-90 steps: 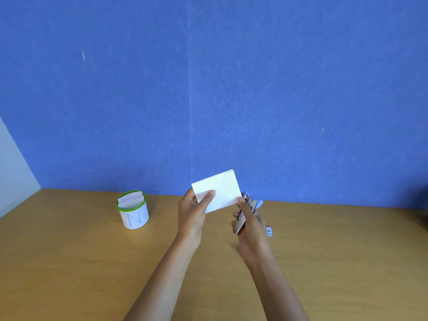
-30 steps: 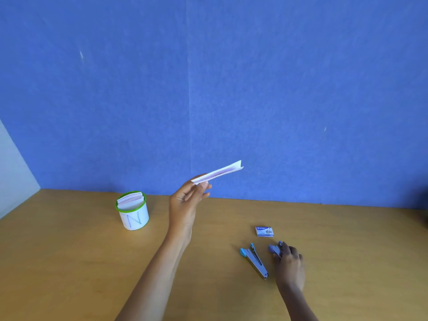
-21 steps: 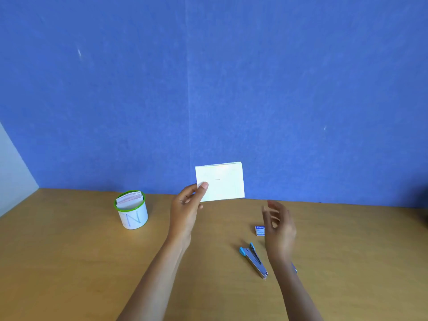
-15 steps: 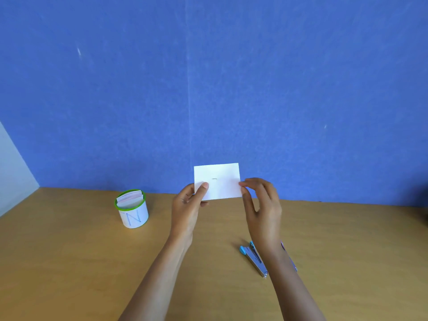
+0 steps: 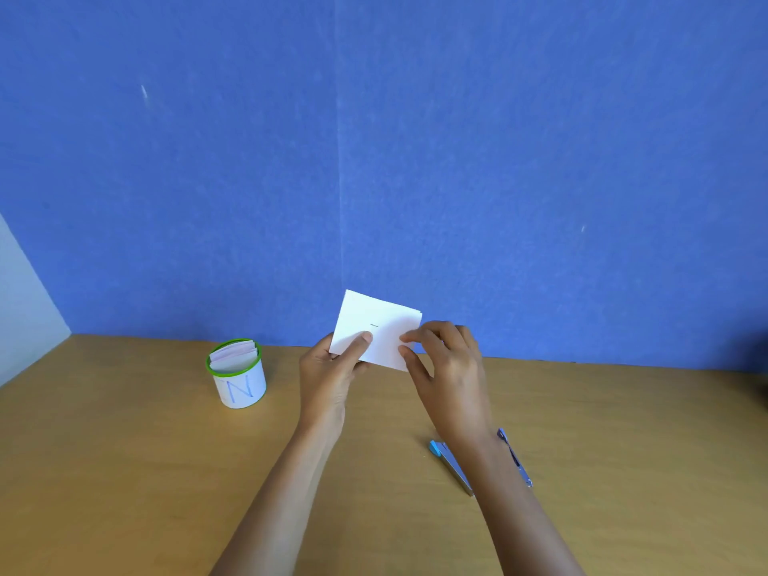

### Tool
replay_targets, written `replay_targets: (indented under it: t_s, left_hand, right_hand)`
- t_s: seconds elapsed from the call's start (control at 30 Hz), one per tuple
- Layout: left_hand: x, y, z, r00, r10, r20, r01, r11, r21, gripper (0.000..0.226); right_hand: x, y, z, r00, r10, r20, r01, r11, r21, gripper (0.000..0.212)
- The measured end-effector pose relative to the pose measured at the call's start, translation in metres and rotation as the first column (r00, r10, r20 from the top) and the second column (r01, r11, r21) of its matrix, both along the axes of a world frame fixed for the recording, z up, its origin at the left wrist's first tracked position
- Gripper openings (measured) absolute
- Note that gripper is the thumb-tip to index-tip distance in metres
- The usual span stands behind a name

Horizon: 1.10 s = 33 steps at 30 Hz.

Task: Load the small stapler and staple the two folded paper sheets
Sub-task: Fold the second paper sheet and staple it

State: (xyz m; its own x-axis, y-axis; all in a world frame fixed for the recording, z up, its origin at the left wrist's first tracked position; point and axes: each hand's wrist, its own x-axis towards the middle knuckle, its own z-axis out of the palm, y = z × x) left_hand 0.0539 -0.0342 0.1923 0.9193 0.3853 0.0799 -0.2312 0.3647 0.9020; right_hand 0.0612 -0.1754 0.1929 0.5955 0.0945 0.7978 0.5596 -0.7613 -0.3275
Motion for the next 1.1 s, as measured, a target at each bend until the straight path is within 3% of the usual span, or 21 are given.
replay_targets:
  t_s: [0.17,0.37,0.53,0.83,0.97,1.1]
  left_hand:
    - [-0.003,-0.005,-0.001,1.0,-0.015,0.001,0.014,0.991,0.135,0.014]
    - [-0.004,-0.005,-0.002,0.999,-0.049,-0.014,0.051,0.981,0.186,0.013]
    - [-0.004,0.001,-0.003,0.998,-0.062,-0.014,0.064,0.971,0.231,0.01]
    - [-0.003,0.001,-0.007,0.999,-0.029,-0.043,0.037,0.982,0.187,0.012]
    - [-0.002,-0.005,-0.01,0.998,-0.02,-0.058,0.027,0.992,0.127,0.005]
    - [0.001,-0.006,-0.012,0.999,0.019,-0.036,-0.012,0.981,0.193,0.004]
  right_hand:
    - [0.004,0.01,0.004,0.998,0.039,-0.046,-0.037,0.998,0.054,0.009]
    - [0.006,0.014,0.004,0.996,0.06,-0.067,-0.054,0.995,0.082,0.005]
    - [0.004,0.016,0.005,0.989,0.102,-0.106,-0.098,0.994,0.036,0.006]
    - [0.003,0.022,0.005,0.996,-0.004,-0.09,-0.011,0.988,-0.156,0.011]
    - [0.002,0.024,0.001,0.99,0.064,-0.126,-0.074,0.994,-0.077,0.009]
    - [-0.001,0.024,-0.007,0.941,0.223,-0.256,-0.2,0.973,0.113,0.009]
